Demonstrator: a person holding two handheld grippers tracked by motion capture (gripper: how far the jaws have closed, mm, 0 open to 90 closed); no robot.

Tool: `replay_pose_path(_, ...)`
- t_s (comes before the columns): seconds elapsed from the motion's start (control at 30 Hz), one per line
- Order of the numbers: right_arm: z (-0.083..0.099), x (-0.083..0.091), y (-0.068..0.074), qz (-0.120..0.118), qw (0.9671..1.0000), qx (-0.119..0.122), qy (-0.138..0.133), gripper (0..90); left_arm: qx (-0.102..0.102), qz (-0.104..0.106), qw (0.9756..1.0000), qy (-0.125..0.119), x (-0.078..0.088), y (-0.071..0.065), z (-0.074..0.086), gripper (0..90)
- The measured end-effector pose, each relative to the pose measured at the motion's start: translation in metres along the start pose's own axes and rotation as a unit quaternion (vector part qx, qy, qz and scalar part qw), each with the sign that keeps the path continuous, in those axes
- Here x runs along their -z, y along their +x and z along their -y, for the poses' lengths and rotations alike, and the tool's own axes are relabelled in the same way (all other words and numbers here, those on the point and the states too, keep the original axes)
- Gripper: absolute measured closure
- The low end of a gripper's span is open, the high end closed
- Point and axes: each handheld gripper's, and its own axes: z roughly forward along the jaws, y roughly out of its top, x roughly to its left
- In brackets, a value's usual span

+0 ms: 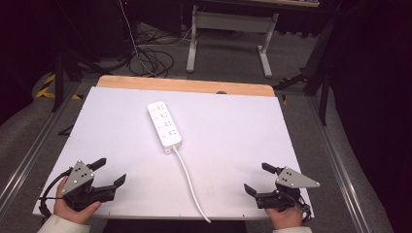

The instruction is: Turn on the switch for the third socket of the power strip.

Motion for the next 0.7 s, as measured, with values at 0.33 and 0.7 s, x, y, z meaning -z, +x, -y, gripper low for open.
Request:
replay_pose_path(0.33,0.0001,-0.0007,-0.0001,-0.001,1.0000,0.002,0.001,7.1,-0.019,-0.008,0.9998,-0.001,0.0014,-0.0025,-0.0011,18.6)
replay_pose_path(0.7,-0.0002,-0.0012,0.0008,-0.002,1.0000,0.003,0.001,7.3,0.007,0.006,0.9999,-0.007,0.0029,-0.0005,-0.0029,19.8)
